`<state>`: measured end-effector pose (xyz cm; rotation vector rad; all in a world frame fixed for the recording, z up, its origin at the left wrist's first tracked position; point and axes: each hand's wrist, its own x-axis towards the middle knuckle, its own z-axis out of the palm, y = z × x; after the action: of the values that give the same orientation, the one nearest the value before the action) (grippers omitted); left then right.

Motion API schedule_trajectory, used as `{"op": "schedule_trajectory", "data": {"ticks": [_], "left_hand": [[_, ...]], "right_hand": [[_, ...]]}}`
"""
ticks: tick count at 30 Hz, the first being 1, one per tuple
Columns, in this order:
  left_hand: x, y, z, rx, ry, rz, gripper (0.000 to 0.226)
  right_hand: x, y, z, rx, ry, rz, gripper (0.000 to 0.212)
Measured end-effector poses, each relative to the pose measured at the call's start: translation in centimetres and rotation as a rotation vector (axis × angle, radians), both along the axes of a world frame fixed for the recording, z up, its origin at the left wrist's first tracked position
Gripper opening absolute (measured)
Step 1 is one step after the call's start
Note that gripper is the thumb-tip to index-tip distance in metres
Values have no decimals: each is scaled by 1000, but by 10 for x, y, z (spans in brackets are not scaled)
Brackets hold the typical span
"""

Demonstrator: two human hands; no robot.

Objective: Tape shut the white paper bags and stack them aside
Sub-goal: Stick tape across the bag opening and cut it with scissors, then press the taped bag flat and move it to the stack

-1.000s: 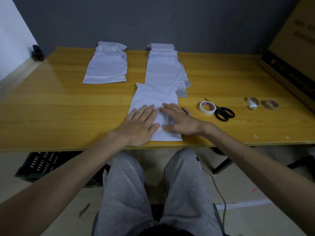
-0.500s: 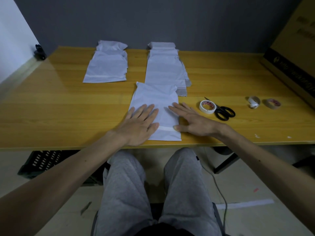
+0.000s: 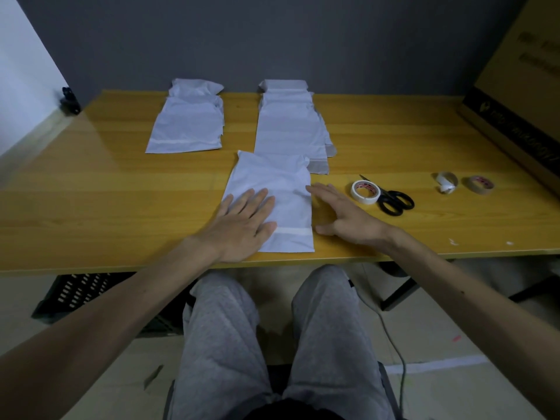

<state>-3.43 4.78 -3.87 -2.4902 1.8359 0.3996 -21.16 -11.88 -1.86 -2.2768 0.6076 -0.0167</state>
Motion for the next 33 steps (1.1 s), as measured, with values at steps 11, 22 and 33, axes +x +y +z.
{"op": "schedule_trajectory", "data": {"ticks": [11,22,33], "left_hand": [[-7,4,11,-345,346,115,60],[53,-34,40,-597,371,473,50],[84,-68,32,-498,402,375,52]], "right_hand": [[15,2,3,-232,-137,-112,39],[68,-31,19,-380,-135,-293,30],[92,-34,15,-364,-84,-224,16]]}}
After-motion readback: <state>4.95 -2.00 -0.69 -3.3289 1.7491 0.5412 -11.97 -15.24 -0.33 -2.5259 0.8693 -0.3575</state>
